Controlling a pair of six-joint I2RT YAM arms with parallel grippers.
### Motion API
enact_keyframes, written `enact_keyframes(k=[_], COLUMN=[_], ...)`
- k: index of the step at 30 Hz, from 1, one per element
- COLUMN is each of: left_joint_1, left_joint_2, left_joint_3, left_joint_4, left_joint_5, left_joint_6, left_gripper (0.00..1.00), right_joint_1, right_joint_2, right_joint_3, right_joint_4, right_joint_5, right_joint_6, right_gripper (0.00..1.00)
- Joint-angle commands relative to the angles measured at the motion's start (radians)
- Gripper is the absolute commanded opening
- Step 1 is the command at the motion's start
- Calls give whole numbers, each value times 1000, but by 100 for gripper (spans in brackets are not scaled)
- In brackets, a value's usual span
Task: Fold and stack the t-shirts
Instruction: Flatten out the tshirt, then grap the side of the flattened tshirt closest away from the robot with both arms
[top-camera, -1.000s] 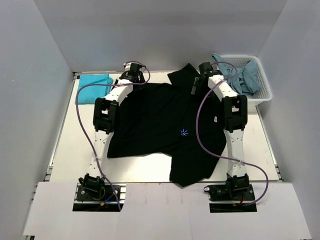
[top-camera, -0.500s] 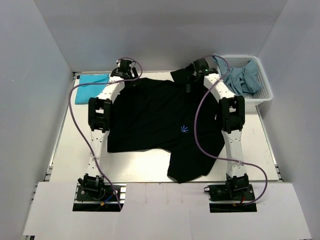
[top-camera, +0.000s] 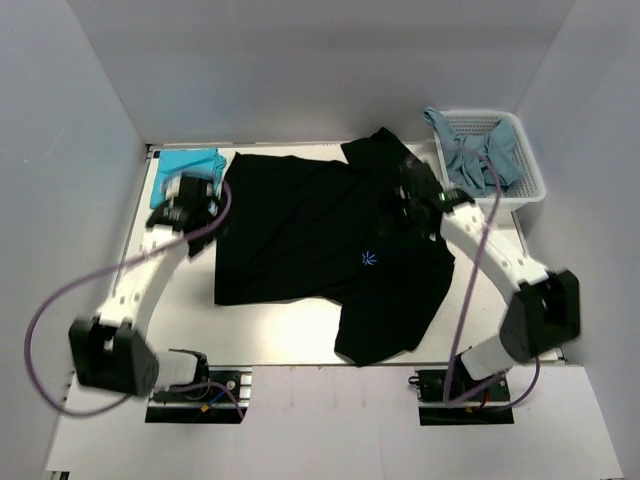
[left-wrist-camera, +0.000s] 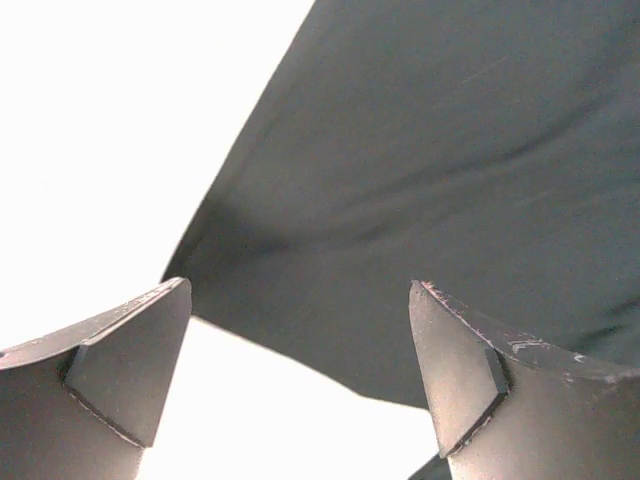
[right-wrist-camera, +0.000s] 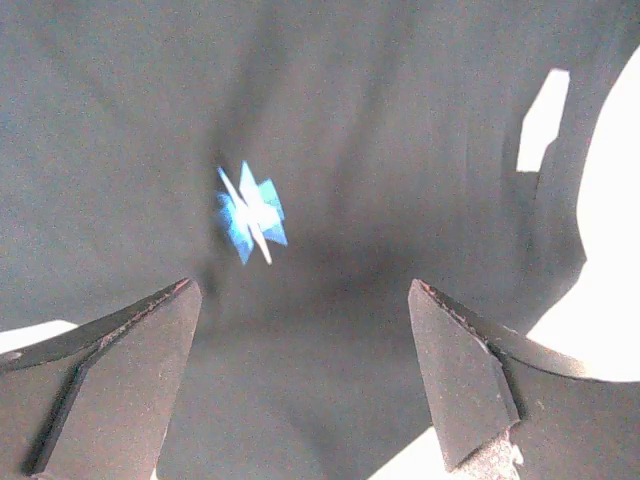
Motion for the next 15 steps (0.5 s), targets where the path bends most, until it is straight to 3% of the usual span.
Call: enact_keyframes(k=[1,2,7,11,15], left_joint_1=[4,4,4,4,4], left_joint_2=[-169,-215,-378,-345,-273], left_joint_3=[-243,-342,-547,-618,-655], left_joint_4=[-159,-159,-73,18,116], left_joint_5=[-10,1,30,15,-21], left_joint_6=[-210,-242,-323,-333,-333], left_gripper=[100,100,100,100,94], right_joint_1=[23,27,70,90,98], right_joint_2=[-169,-199,-409,-538,-571], right_joint_3=[-237,-309,-519,-679,-776], right_joint_4=[-121,-161,-215,-172,-136], right_joint_5=[-69,-87,-232,-261,-255], right_joint_6=[122,133,208,279,325], right_gripper=[90,90,90,90,90])
